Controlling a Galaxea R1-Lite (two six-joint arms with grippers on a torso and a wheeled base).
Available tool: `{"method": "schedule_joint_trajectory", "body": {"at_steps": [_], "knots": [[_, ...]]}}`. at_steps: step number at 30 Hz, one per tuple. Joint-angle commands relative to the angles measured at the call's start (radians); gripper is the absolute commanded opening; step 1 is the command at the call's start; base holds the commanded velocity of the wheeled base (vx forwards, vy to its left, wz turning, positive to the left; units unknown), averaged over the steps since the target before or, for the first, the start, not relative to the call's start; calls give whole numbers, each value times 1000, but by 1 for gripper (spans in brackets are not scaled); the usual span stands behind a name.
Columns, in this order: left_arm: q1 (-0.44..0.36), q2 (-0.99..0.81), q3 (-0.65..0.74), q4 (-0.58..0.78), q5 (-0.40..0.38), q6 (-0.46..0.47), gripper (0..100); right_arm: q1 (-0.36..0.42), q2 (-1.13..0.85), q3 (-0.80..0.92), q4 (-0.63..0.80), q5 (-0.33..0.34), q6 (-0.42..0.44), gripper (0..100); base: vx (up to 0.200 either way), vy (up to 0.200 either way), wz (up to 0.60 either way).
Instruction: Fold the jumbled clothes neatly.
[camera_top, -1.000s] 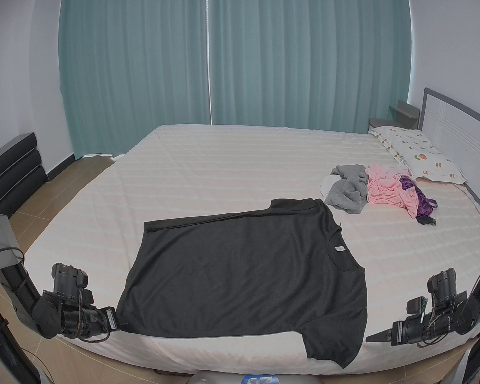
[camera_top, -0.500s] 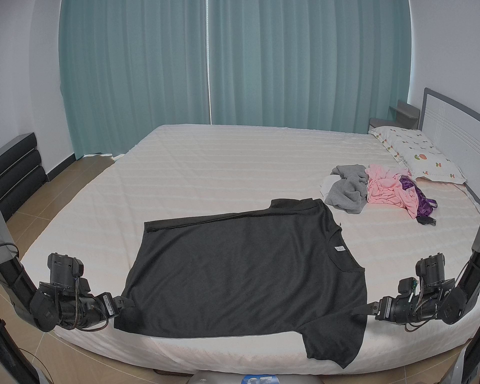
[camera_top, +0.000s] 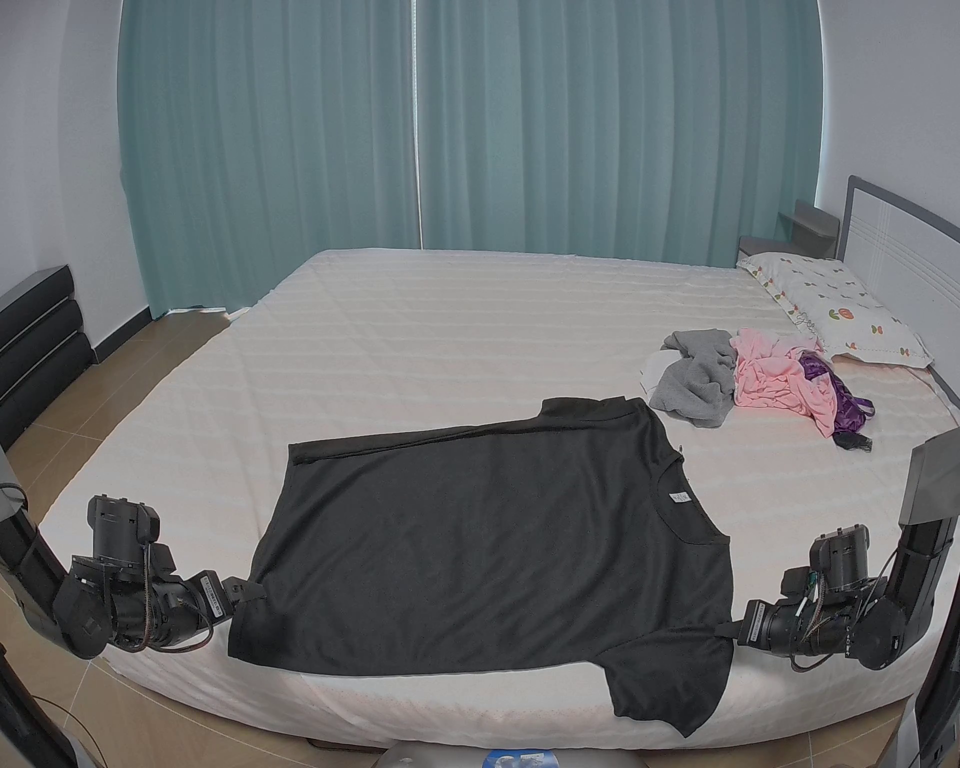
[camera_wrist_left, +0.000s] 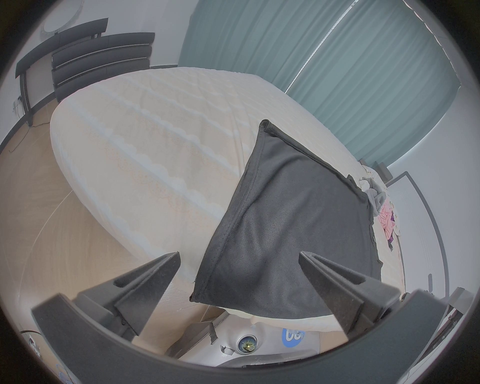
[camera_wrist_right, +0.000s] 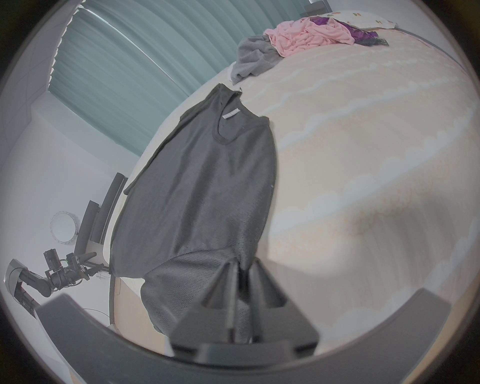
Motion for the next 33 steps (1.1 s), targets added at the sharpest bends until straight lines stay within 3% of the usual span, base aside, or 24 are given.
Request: {"method": "schedule_joint_trajectory", "body": {"at_steps": [1, 11, 17, 18, 27, 33], "knots": [[1, -6, 0, 1, 0, -1, 100, -9, 11, 17, -3, -1, 0, 0, 0, 0, 0], [-4, -1, 6, 1, 0, 4, 100, -40, -29, 75, -2, 1, -9, 0, 0, 0, 0], [-5, -3, 5, 4, 0, 4, 100, -71, -26, 109, -3, 9, -60, 0, 0, 0, 0], [-5, -3, 5, 4, 0, 4, 100, -71, -26, 109, -3, 9, -60, 100, 0, 0, 0], [-10, -12, -5, 0, -8, -8, 100, -52, -128, 118, -31, 25, -54, 100, 0, 0, 0], [-44, -33, -21, 0, -10, -66, 100, 26, -181, 126, -34, 16, 49, 100, 0, 0, 0]]}}
